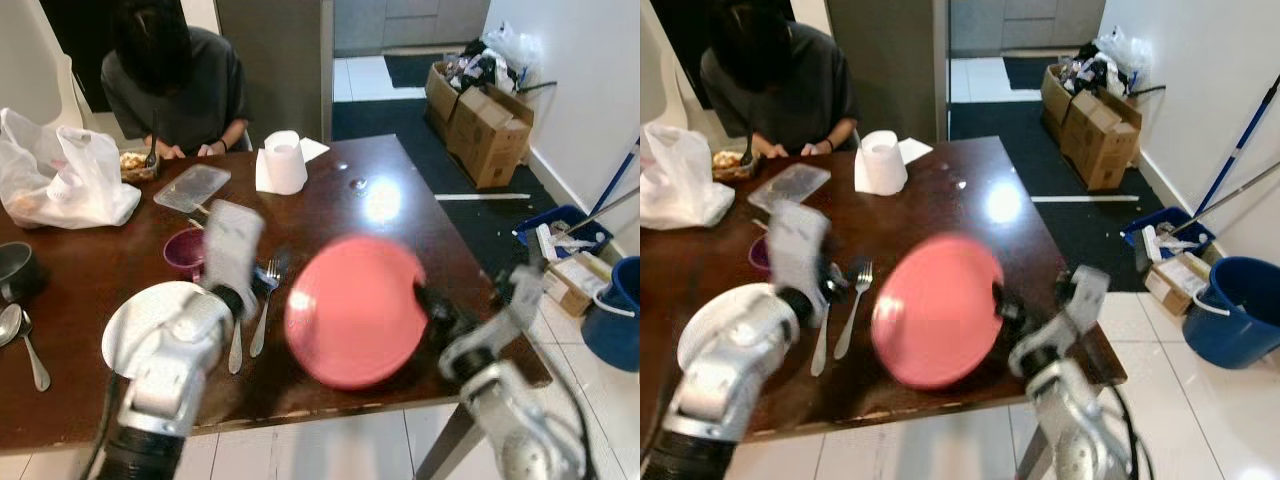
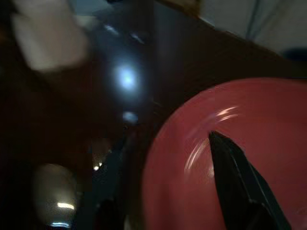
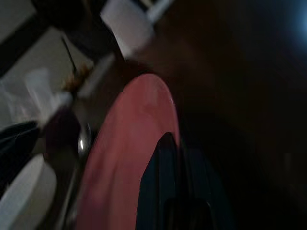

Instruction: Setting the table

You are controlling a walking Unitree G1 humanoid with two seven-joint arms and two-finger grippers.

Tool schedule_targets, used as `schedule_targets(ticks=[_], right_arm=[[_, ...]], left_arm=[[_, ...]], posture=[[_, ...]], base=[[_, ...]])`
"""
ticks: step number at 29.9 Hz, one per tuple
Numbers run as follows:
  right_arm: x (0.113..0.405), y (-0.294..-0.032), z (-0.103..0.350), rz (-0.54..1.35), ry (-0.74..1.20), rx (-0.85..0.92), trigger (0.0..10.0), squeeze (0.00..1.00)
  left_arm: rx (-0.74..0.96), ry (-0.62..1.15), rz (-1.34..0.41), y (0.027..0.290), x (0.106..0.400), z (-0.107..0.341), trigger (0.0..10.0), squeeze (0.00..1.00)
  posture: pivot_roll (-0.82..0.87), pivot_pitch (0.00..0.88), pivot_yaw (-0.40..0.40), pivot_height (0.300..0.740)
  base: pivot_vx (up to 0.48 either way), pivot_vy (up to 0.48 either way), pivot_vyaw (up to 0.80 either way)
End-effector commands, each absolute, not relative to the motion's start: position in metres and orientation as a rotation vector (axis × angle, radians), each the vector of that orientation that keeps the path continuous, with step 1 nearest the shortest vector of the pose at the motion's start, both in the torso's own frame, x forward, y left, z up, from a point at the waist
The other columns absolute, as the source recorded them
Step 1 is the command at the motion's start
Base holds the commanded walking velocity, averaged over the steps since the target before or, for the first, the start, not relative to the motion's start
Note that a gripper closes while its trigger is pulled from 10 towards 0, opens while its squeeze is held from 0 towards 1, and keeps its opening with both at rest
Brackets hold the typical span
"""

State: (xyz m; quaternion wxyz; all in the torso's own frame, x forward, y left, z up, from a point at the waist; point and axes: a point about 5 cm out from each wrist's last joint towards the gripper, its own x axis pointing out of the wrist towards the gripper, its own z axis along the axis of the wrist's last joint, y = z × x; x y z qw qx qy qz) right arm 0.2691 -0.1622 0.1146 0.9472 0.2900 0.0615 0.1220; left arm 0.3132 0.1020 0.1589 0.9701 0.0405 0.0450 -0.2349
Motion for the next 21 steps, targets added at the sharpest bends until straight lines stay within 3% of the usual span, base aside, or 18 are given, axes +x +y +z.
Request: schedule_targets(ticks=[1, 10, 11, 12, 13, 21], right_arm=[[0.268, -0.159, 0.115, 0.285, 0.143, 0.587, 10.0, 0.0], [0.273, -0.173, 0.096, 0.211, 0.2, 0.553, 10.0, 0.0], [0.275, -0.175, 0.097, 0.202, 0.192, 0.548, 10.0, 0.27], [0.275, -0.176, 0.097, 0.197, 0.188, 0.545, 10.0, 0.27], [0.277, -0.177, 0.098, 0.19, 0.181, 0.544, 10.0, 1.0], [0.281, -0.175, 0.102, 0.236, 0.166, 0.564, 10.0, 1.0]], left_arm=[[0.084, 0.147, -0.51, 0.102, 0.311, 0.143, 10.0, 0.0], [0.021, 0.254, -0.566, 0.102, 0.307, 0.104, 10.0, 0.0], [0.01, 0.26, -0.571, 0.103, 0.307, 0.103, 10.0, 0.0], [0.003, 0.263, -0.574, 0.103, 0.306, 0.103, 10.0, 0.0], [-0.009, 0.269, -0.58, 0.104, 0.306, 0.102, 10.0, 0.0], [0.002, 0.362, -0.677, 0.111, 0.293, 0.077, 10.0, 0.0]], posture=[[-0.08, 0.0, 0.129, 0.74], [-0.09, 0.0, 0.128, 0.74], [-0.09, 0.0, 0.128, 0.74], [-0.09, 0.0, 0.128, 0.74], [-0.08, 0.0, 0.127, 0.74], [-0.08, 0.0, 0.123, 0.74]], base=[[0.0, 0.0, 0.0], [0.0, 0.0, 0.0], [0.0, 0.0, 0.0], [0.0, 0.0, 0.0], [0.0, 0.0, 0.0], [0.0, 0.0, 0.0]])
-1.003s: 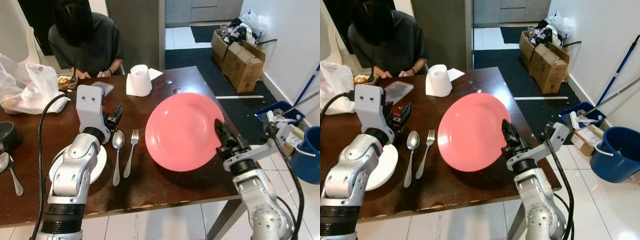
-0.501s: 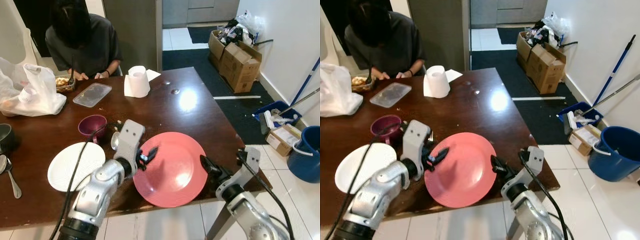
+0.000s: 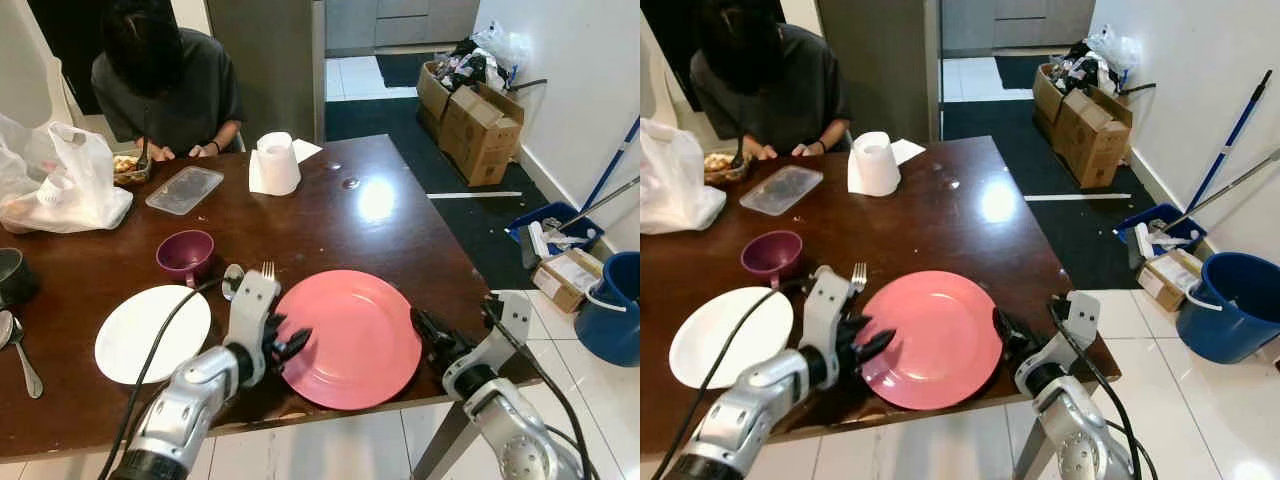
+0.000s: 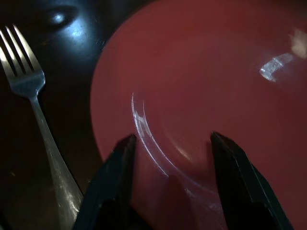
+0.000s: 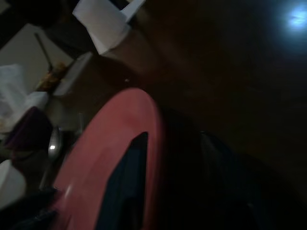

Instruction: Setting the table

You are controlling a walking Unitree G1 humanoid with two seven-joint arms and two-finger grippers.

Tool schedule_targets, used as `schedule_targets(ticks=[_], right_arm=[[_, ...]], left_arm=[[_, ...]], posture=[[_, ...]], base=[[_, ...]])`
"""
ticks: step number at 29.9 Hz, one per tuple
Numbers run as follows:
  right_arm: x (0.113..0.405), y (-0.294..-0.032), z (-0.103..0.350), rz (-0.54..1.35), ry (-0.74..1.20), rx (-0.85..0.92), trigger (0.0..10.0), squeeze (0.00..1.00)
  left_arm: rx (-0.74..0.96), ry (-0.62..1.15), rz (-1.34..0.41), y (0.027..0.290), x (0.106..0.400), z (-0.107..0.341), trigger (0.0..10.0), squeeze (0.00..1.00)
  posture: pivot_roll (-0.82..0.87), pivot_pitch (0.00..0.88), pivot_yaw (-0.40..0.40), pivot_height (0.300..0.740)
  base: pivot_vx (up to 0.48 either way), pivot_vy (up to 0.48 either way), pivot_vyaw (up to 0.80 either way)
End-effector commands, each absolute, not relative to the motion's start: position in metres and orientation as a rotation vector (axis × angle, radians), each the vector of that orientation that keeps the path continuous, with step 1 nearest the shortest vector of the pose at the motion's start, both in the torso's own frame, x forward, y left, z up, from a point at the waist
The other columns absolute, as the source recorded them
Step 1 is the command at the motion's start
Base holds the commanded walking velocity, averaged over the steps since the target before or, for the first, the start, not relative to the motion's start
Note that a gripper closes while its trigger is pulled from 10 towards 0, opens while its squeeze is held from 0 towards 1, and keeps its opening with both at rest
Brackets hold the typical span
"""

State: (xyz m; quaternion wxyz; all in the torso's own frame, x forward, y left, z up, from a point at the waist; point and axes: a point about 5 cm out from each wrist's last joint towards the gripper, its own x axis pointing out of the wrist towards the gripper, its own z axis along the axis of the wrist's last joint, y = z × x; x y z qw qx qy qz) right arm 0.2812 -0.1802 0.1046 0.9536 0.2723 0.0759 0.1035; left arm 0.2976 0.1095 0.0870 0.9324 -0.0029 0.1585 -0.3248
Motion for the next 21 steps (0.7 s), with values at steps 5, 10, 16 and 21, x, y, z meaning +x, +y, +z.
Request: schedule_targets(ticks=[5, 10, 16, 21], right_arm=[[0.282, -0.172, 0.102, 0.26, 0.166, 0.577, 10.0, 0.0], [0.282, -0.171, 0.105, 0.292, 0.161, 0.6, 10.0, 0.0], [0.279, -0.169, 0.123, 0.387, 0.083, 0.673, 10.0, 0.0], [0.273, -0.162, 0.13, 0.496, 0.087, 0.705, 10.0, 0.0]], left_arm=[[0.034, 0.381, -0.7, 0.106, 0.29, 0.069, 10.0, 0.0], [0.036, 0.397, -0.676, 0.105, 0.292, 0.06, 10.0, 0.0], [0.09, 0.458, -0.661, 0.11, 0.288, 0.041, 10.0, 0.0], [0.099, 0.452, -0.662, 0.111, 0.286, 0.039, 10.0, 0.0]], posture=[[-0.08, 0.0, 0.119, 0.74], [-0.08, 0.0, 0.119, 0.74], [-0.09, 0.0, 0.119, 0.74], [-0.09, 0.0, 0.121, 0.74]], base=[[0.0, 0.0, 0.0], [0.0, 0.0, 0.0], [0.0, 0.0, 0.0], [0.0, 0.0, 0.0]])
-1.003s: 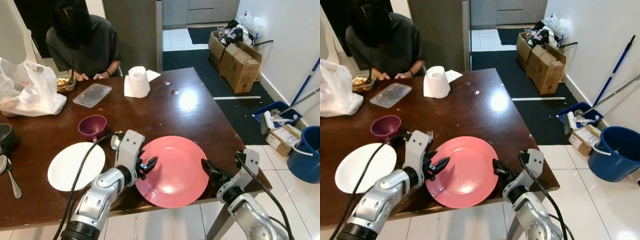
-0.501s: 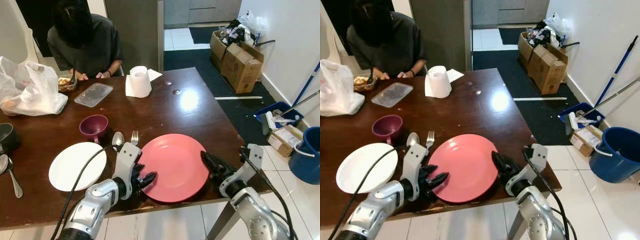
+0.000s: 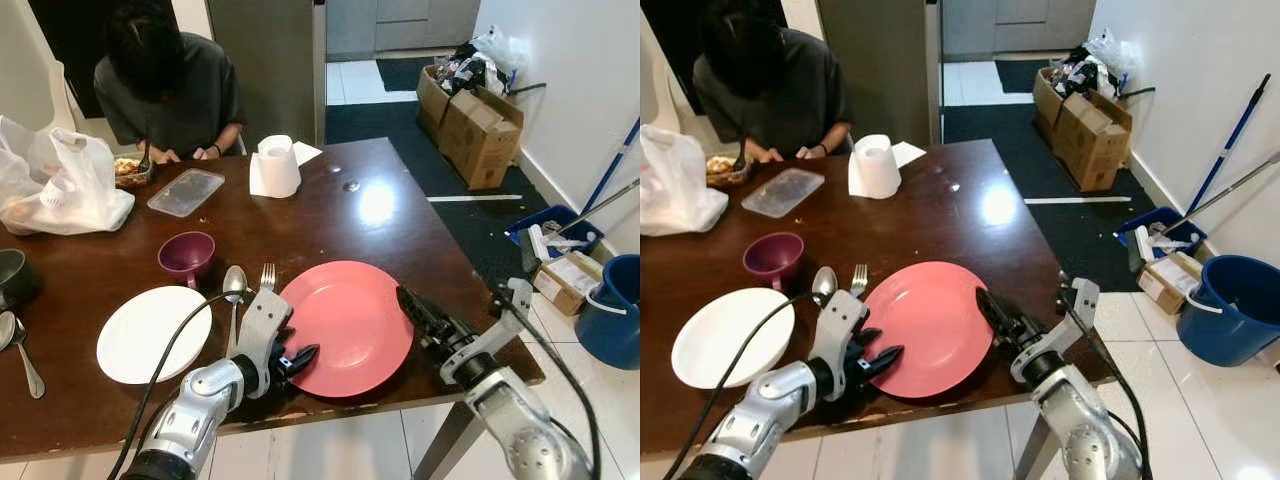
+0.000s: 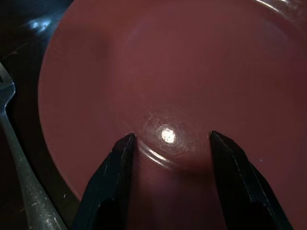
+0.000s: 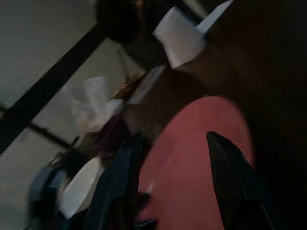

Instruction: Setting the table

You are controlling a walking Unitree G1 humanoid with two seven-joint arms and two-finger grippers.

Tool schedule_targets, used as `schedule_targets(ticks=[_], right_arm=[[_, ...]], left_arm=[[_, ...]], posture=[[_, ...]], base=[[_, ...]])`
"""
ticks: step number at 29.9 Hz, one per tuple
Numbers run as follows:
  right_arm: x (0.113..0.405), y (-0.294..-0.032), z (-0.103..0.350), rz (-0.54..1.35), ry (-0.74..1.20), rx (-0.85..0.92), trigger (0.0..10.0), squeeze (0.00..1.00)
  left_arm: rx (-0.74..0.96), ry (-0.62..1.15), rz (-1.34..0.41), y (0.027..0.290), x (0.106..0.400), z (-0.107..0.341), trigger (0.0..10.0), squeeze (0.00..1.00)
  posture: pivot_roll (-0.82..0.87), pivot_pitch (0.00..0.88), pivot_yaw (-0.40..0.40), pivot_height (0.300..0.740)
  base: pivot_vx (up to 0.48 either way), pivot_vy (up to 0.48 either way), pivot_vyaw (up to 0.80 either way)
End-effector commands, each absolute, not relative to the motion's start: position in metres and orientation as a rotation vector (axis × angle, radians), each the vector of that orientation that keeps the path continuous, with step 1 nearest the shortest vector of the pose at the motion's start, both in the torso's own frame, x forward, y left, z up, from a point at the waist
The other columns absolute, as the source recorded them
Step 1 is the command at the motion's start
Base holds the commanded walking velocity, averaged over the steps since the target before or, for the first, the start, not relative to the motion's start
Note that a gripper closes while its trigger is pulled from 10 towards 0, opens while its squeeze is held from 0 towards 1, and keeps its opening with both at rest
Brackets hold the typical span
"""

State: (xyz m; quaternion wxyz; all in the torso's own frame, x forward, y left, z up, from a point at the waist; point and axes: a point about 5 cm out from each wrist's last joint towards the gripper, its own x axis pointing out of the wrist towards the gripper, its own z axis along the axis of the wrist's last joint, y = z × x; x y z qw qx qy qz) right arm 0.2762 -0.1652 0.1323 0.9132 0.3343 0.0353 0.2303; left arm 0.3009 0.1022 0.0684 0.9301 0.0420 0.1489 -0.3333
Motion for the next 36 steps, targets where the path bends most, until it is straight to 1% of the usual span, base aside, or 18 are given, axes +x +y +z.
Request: schedule_targets(ticks=[1, 3, 4, 5, 10, 12, 13, 19, 20, 21, 22, 23, 24, 25, 26, 30, 36], right_arm=[[0.27, -0.157, 0.123, 0.537, 0.157, 0.699, 10.0, 0.0], [0.268, -0.154, 0.112, 0.547, 0.226, 0.698, 10.0, 0.0], [0.268, -0.154, 0.112, 0.547, 0.226, 0.698, 10.0, 0.0], [0.267, -0.151, 0.102, 0.551, 0.285, 0.712, 10.0, 0.0], [0.265, -0.152, 0.088, 0.535, 0.373, 0.707, 10.0, 0.0], [0.265, -0.153, 0.077, 0.523, 0.418, 0.761, 10.0, 0.0], [0.265, -0.153, 0.077, 0.523, 0.418, 0.761, 10.0, 0.0], [0.267, -0.145, 0.073, 0.536, 0.427, 0.889, 10.0, 0.0], [0.268, -0.142, 0.073, 0.537, 0.422, 0.935, 7.3, 0.0], [0.268, -0.142, 0.073, 0.537, 0.422, 0.935, 7.3, 0.0], [0.268, -0.141, 0.073, 0.537, 0.416, 0.971, 4.2, 0.0], [0.268, -0.141, 0.073, 0.537, 0.416, 0.971, 4.2, 0.0], [0.269, -0.141, 0.074, 0.538, 0.406, 1.007, 1.6, 0.0], [0.269, -0.141, 0.074, 0.538, 0.406, 1.007, 1.6, 0.0], [0.27, -0.141, 0.076, 0.546, 0.39, 1.034, 0.0, 0.0], [0.269, -0.145, 0.086, 0.584, 0.33, 1.093, 0.0, 0.0], [0.265, -0.144, 0.093, 0.634, 0.293, 1.109, 0.0, 0.0]], left_arm=[[0.091, 0.442, -0.665, 0.111, 0.286, 0.038, 10.0, 0.0], [0.081, 0.436, -0.671, 0.112, 0.285, 0.038, 10.0, 0.0], [0.081, 0.436, -0.671, 0.112, 0.285, 0.038, 10.0, 0.0], [0.066, 0.432, -0.678, 0.114, 0.283, 0.038, 10.0, 0.0], [0.044, 0.434, -0.684, 0.12, 0.279, 0.036, 10.0, 0.0], [0.033, 0.444, -0.685, 0.128, 0.273, 0.033, 10.0, 0.0], [0.033, 0.444, -0.685, 0.128, 0.273, 0.033, 10.0, 0.0], [0.027, 0.448, -0.698, 0.129, 0.269, 0.032, 10.0, 0.0], [0.026, 0.449, -0.7, 0.129, 0.269, 0.032, 10.0, 0.0], [0.026, 0.449, -0.7, 0.129, 0.269, 0.032, 10.0, 0.0], [0.025, 0.45, -0.703, 0.129, 0.268, 0.032, 10.0, 0.0], [0.025, 0.45, -0.703, 0.129, 0.268, 0.032, 10.0, 0.0], [0.026, 0.452, -0.707, 0.13, 0.267, 0.031, 10.0, 0.0], [0.026, 0.452, -0.707, 0.13, 0.267, 0.031, 10.0, 0.0], [0.025, 0.455, -0.711, 0.131, 0.266, 0.031, 10.0, 0.0], [0.023, 0.458, -0.719, 0.133, 0.264, 0.031, 10.0, 0.0], [0.02, 0.455, -0.724, 0.133, 0.265, 0.031, 10.0, 0.0]], posture=[[-0.09, 0.0, 0.119, 0.74], [-0.08, 0.0, 0.115, 0.74], [-0.08, 0.0, 0.115, 0.74], [-0.08, 0.0, 0.112, 0.74], [-0.07, 0.0, 0.106, 0.74], [-0.07, 0.0, 0.106, 0.74], [-0.07, 0.0, 0.106, 0.74], [-0.06, 0.0, 0.104, 0.74], [-0.06, 0.0, 0.104, 0.74], [-0.06, 0.0, 0.104, 0.74], [-0.06, 0.0, 0.104, 0.74], [-0.06, 0.0, 0.104, 0.74], [-0.06, 0.0, 0.103, 0.74], [-0.06, 0.0, 0.103, 0.74], [-0.06, 0.0, 0.104, 0.74], [-0.07, 0.0, 0.106, 0.74], [-0.08, 0.0, 0.106, 0.74]], base=[[0.0, 0.0, 0.0], [0.0, 0.0, 0.0], [0.0, 0.0, 0.0], [0.0, 0.0, 0.0], [0.0, 0.0, 0.0], [0.0, 0.0, 0.0], [0.0, 0.0, 0.0], [0.0, 0.0, 0.0], [0.0, 0.0, 0.0], [0.0, 0.0, 0.0], [0.0, 0.0, 0.0], [0.0, 0.0, 0.0], [0.0, 0.0, 0.0], [0.0, 0.0, 0.0], [0.0, 0.0, 0.0], [0.0, 0.0, 0.0], [0.0, 0.0, 0.0]])
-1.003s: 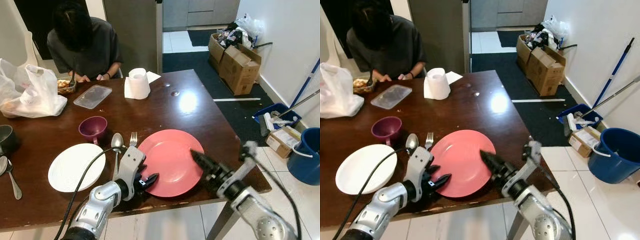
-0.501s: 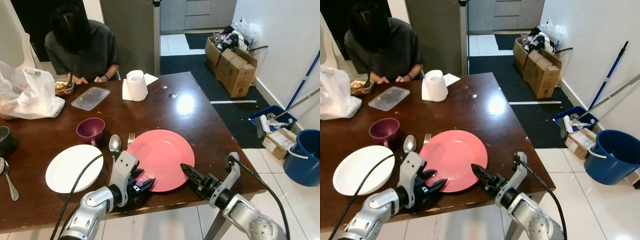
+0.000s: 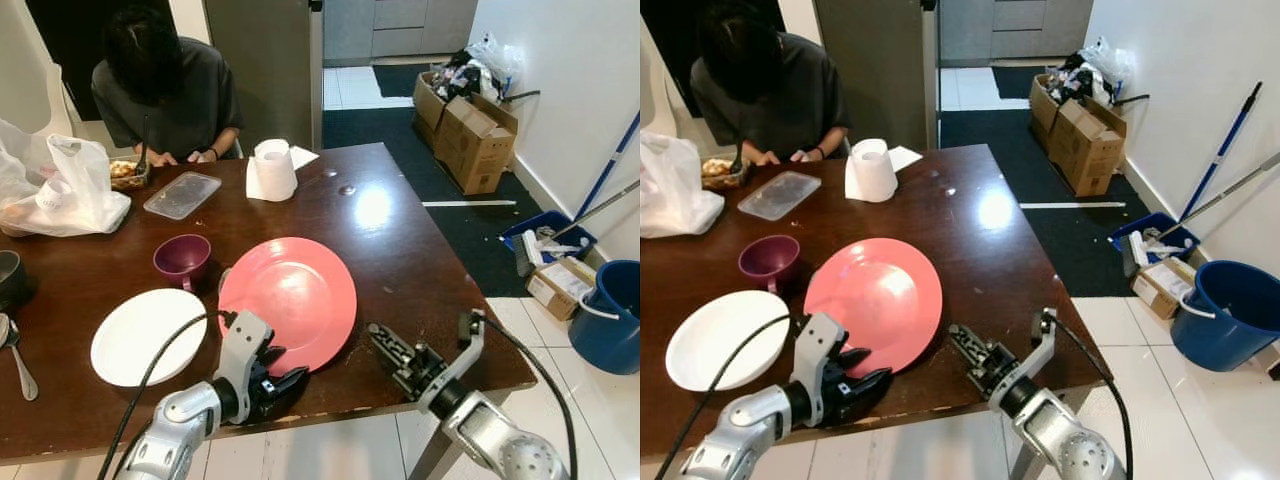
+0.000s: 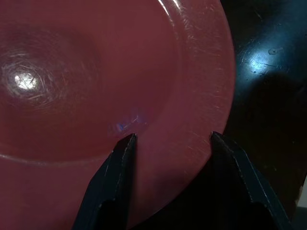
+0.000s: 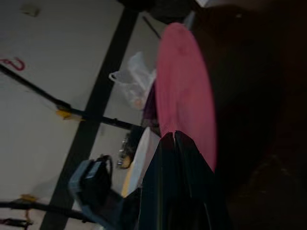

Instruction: Setting the table

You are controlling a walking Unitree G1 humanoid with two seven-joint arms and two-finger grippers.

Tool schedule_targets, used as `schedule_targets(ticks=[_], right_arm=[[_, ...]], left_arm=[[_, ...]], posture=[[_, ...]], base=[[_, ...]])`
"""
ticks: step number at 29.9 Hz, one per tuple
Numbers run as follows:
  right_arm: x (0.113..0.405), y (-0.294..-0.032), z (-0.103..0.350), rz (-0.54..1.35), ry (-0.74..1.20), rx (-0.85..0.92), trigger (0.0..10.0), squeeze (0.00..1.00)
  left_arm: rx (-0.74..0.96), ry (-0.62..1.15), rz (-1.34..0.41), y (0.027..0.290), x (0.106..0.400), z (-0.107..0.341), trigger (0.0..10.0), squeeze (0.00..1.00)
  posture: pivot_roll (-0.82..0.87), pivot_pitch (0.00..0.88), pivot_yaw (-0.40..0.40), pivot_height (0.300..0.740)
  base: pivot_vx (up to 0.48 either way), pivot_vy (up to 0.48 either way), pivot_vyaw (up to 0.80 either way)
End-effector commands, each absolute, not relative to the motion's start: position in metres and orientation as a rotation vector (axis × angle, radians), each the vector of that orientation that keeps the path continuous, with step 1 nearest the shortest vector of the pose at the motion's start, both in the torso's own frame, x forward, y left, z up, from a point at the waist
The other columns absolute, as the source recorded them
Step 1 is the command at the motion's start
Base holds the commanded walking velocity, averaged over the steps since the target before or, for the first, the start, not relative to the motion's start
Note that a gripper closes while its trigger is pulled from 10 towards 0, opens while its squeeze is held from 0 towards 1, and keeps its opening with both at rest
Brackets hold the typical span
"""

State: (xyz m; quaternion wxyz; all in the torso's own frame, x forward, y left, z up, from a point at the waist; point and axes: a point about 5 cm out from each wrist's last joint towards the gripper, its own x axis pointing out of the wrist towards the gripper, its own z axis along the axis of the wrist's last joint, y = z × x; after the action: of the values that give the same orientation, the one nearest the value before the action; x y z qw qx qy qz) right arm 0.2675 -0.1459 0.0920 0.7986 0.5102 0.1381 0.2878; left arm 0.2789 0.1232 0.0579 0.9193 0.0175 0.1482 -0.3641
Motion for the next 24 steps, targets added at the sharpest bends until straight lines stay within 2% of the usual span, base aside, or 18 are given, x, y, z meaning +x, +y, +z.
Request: schedule_targets(ticks=[1, 12, 13, 17, 18, 19, 24], right_arm=[[0.265, -0.144, 0.093, 0.634, 0.293, 1.109, 0.0, 0.0], [0.264, -0.146, 0.089, 0.62, 0.318, 1.051, 0.0, 0.0], [0.264, -0.149, 0.086, 0.597, 0.333, 1.0, 10.0, 0.0], [0.267, -0.165, 0.085, 0.54, 0.321, 0.916, 10.0, 0.0], [0.268, -0.167, 0.087, 0.538, 0.314, 0.911, 10.0, 0.37], [0.269, -0.172, 0.089, 0.531, 0.305, 0.895, 10.0, 1.0], [0.271, -0.175, 0.09, 0.524, 0.3, 0.866, 10.0, 1.0]], left_arm=[[0.02, 0.455, -0.724, 0.133, 0.265, 0.031, 10.0, 0.0], [0.022, 0.45, -0.729, 0.132, 0.267, 0.033, 10.0, 0.0], [0.022, 0.456, -0.735, 0.132, 0.266, 0.032, 10.0, 0.0], [-0.011, 0.465, -0.75, 0.134, 0.263, 0.032, 10.0, 0.0], [-0.029, 0.457, -0.746, 0.134, 0.264, 0.034, 10.0, 0.0], [-0.082, 0.419, -0.768, 0.131, 0.268, 0.047, 10.0, 0.0], [-0.102, 0.384, -0.859, 0.123, 0.268, 0.062, 10.0, 0.0]], posture=[[-0.08, 0.0, 0.106, 0.74], [-0.08, 0.0, 0.106, 0.74], [-0.08, 0.0, 0.106, 0.74], [-0.08, 0.0, 0.108, 0.74], [-0.08, 0.0, 0.108, 0.74], [-0.08, 0.0, 0.106, 0.74], [-0.08, 0.0, 0.106, 0.74]], base=[[0.0, 0.0, 0.0], [0.0, 0.0, 0.0], [0.0, 0.0, 0.0], [0.0, 0.0, 0.0], [0.0, 0.0, 0.0], [0.0, 0.0, 0.0], [0.0, 0.0, 0.0]])
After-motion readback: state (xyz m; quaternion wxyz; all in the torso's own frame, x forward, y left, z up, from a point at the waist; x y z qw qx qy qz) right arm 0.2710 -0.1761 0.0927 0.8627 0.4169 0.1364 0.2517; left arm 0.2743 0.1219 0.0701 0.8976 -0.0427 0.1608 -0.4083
